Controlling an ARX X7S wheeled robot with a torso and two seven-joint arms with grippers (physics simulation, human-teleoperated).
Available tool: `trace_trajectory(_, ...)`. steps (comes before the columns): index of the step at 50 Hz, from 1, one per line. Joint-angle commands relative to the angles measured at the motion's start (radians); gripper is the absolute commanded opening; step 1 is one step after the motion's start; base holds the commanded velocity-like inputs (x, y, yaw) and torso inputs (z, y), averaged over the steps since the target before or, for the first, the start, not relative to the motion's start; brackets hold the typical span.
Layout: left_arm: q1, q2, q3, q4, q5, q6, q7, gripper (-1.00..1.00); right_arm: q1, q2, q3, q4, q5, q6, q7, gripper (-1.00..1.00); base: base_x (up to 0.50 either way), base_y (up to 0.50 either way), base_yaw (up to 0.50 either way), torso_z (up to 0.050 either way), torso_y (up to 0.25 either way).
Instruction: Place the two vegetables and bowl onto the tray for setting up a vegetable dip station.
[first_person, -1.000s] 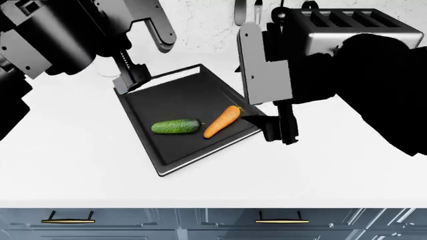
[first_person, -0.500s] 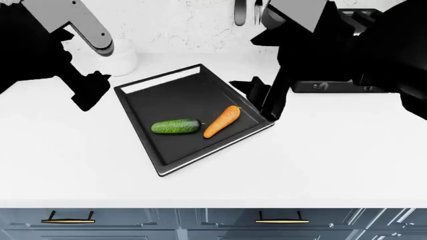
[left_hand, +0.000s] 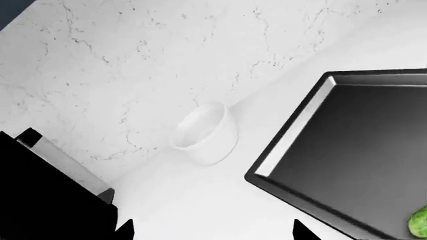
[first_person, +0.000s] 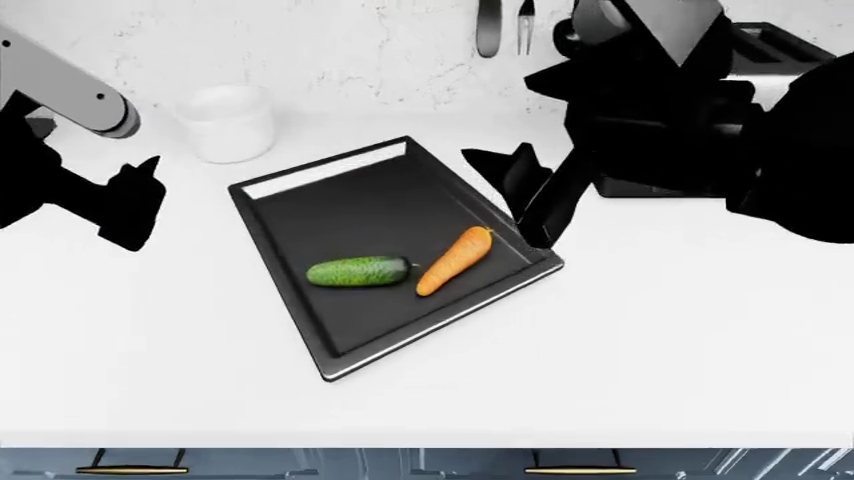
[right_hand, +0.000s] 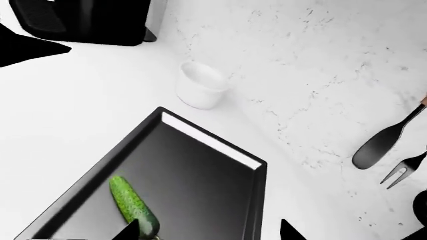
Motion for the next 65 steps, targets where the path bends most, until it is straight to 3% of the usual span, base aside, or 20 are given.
trace_trajectory(1, 0.038, -0.006, -0.03, 0.002, -0.072, 0.02, -0.098, 1.0, -0.035, 0.004, 0.037, -0.006, 0.04, -0.004, 0.025, 1.0, 0.5, 0.13, 0.0, 0.0, 0.0)
trace_trajectory(12, -0.057, 0.004, 0.035, -0.022, -0.105, -0.028, -0.093, 1.0, 0.036, -0.054, 0.032, 0.133, 0.118, 0.107, 0.053, 1.0, 0.5, 0.01, 0.0, 0.0, 0.001)
trace_trajectory(15, -0.147, 0.006, 0.094, -0.046, -0.142, -0.041, -0.104, 1.0, 0.046, -0.04, -0.004, 0.083, 0.079, 0.085, 0.007, 1.0, 0.5, 0.04, 0.0, 0.0, 0.0)
trace_trajectory(24, -0.163, -0.002, 0.151, -0.086, -0.124, 0.011, -0.098, 1.0, 0.057, -0.031, -0.062, 0.065, -0.024, -0.005, -0.088, 1.0, 0.5, 0.23, 0.0, 0.0, 0.001)
trace_trajectory(32, -0.175, -0.007, 0.17, -0.096, -0.128, 0.022, -0.099, 1.0, 0.051, -0.041, -0.075, 0.074, -0.037, -0.005, -0.071, 1.0, 0.45, 0.33, 0.0, 0.0, 0.001)
trace_trajectory(48, -0.119, 0.022, 0.148, -0.125, -0.169, 0.047, -0.153, 1.0, 0.037, -0.046, -0.099, 0.093, -0.039, 0.008, -0.064, 1.0, 0.17, 0.11, 0.0, 0.0, 0.001)
trace_trajectory(51, -0.045, 0.099, 0.063, -0.237, -0.213, 0.03, -0.226, 1.0, 0.042, -0.05, -0.095, 0.093, -0.017, 0.034, -0.051, 1.0, 0.0, 0.0, 0.0, 0.0, 0.0)
trace_trajectory(57, -0.082, 0.096, 0.281, -0.365, -0.086, 0.134, -0.048, 1.0, 0.041, -0.042, -0.083, 0.073, 0.012, 0.051, -0.035, 1.0, 0.0, 0.0, 0.0, 0.0, 0.0)
trace_trajectory(59, -0.083, 0.096, 0.283, -0.367, -0.085, 0.136, -0.047, 1.0, 0.041, -0.041, -0.082, 0.072, 0.015, 0.052, -0.034, 1.0, 0.0, 0.0, 0.0, 0.0, 0.0)
trace_trajectory(61, -0.129, 0.109, 0.421, -0.479, 0.019, 0.19, 0.041, 1.0, 0.046, -0.037, -0.071, 0.065, 0.034, 0.065, -0.022, 1.0, 0.0, 0.0, 0.0, 0.0, 0.0)
trace_trajectory(62, -0.13, 0.11, 0.424, -0.482, 0.021, 0.193, 0.044, 1.0, 0.046, -0.037, -0.071, 0.065, 0.035, 0.065, -0.021, 1.0, 0.0, 0.0, 0.0, 0.0, 0.0)
trace_trajectory(65, -0.174, 0.111, 0.582, -0.539, 0.114, 0.232, 0.145, 1.0, 0.056, -0.036, -0.057, 0.063, 0.059, 0.08, -0.01, 1.0, 0.0, 0.0, 0.0, 0.0, 0.0)
